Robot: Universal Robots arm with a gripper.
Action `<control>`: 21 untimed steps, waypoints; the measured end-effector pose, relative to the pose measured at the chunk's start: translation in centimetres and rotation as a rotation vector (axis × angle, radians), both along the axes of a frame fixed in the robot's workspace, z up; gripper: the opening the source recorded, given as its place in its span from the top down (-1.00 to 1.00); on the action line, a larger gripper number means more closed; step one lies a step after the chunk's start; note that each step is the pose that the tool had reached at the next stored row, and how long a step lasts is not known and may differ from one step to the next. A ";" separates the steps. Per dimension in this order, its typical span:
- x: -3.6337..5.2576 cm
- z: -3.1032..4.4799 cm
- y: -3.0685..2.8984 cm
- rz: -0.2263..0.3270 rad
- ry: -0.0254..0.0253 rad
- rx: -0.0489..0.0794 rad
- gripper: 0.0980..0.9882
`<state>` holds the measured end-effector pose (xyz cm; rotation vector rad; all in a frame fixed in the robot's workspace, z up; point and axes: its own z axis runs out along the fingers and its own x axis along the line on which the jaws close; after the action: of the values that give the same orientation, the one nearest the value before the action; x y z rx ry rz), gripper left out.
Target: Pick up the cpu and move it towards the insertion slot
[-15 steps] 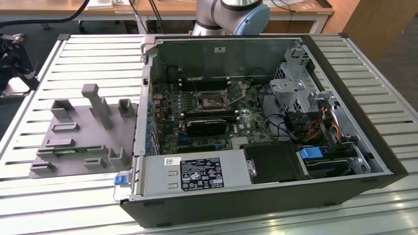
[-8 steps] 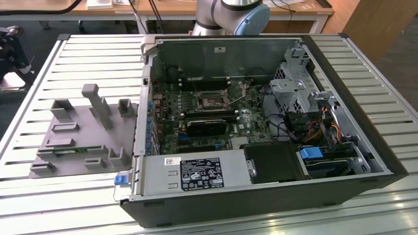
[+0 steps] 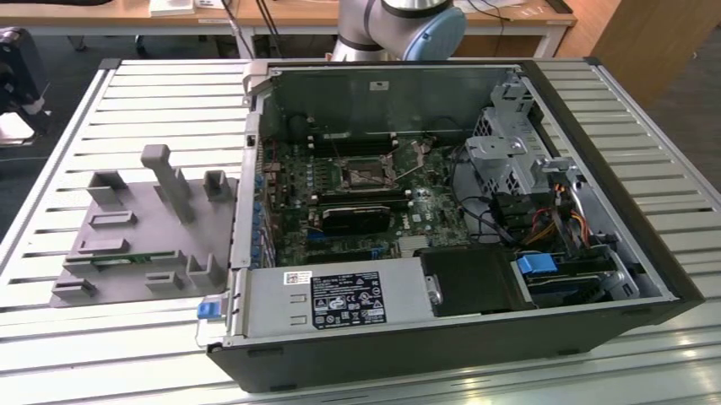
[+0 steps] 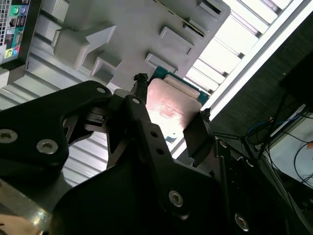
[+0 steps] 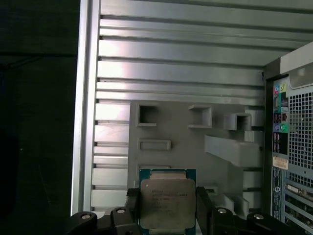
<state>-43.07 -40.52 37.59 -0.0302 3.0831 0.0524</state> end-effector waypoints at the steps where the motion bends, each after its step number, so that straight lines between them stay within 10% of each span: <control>1: 0.00 0.34 0.00 0.000 -0.0001 0.000 0.00; 21: 0.00 2.80 0.00 0.000 -0.0017 -0.001 0.00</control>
<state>-43.07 -40.52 40.40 -0.0303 3.0814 0.0511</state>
